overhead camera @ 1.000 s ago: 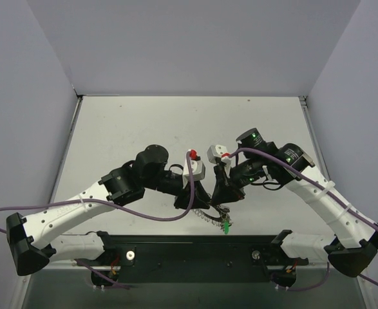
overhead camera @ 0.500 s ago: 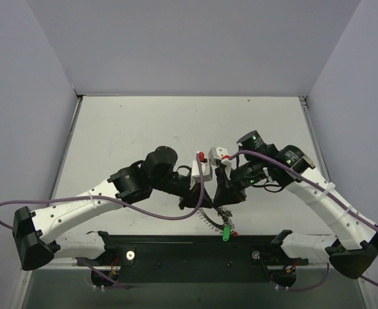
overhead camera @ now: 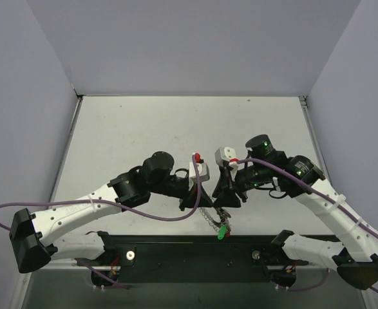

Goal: Put the keys on the keyring

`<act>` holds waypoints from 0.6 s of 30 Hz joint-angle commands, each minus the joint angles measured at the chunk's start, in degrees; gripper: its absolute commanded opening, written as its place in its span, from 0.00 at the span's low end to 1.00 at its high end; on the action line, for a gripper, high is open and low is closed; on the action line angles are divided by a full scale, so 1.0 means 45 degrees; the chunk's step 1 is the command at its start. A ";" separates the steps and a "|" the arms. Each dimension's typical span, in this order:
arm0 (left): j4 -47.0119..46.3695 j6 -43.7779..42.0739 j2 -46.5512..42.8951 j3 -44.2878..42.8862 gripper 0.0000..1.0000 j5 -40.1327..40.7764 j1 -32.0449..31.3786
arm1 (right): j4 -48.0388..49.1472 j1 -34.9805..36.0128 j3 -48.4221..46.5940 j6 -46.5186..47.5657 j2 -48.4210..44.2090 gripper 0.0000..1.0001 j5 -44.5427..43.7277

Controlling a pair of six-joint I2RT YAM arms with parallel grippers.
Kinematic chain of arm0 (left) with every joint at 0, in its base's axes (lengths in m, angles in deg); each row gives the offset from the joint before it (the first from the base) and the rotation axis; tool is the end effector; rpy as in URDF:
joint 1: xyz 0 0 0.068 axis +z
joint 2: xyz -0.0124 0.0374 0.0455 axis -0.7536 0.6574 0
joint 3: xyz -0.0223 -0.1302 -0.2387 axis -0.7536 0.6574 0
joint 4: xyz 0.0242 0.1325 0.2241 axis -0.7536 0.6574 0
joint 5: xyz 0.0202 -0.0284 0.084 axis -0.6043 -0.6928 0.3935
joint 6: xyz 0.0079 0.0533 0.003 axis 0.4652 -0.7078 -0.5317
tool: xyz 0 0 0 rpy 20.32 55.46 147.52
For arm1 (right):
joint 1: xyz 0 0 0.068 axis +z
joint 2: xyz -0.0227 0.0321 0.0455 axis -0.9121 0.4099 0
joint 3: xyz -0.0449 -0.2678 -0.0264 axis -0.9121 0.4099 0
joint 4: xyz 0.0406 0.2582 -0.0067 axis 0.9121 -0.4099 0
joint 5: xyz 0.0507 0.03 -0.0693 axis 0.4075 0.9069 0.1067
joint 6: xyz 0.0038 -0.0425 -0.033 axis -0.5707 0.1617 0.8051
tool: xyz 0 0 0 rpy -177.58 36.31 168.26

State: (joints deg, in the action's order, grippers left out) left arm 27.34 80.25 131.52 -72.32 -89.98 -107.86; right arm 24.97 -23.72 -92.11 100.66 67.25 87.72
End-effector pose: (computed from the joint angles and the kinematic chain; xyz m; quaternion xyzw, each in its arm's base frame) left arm 0.1191 -0.2375 0.3367 0.5118 0.6129 -0.4994 0.3361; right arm 0.1336 0.1582 0.3916 -0.6064 0.5527 0.4462 0.3574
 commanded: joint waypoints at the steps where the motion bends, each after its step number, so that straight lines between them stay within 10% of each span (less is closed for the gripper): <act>1: -0.2892 0.0739 -0.0879 0.0665 0.00 0.0658 -0.0101 | 0.2776 0.0023 0.0640 -0.1182 -0.1442 0.43 -0.0977; 18: -0.8441 0.2263 -0.2931 0.3596 0.00 0.1909 -0.0121 | 0.3755 -0.0251 0.1442 -0.1751 -0.2498 0.53 -0.1255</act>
State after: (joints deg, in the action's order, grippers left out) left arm 2.90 87.68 120.50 -57.02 -82.74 -108.12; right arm 38.91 -24.57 -85.81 93.12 56.84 81.14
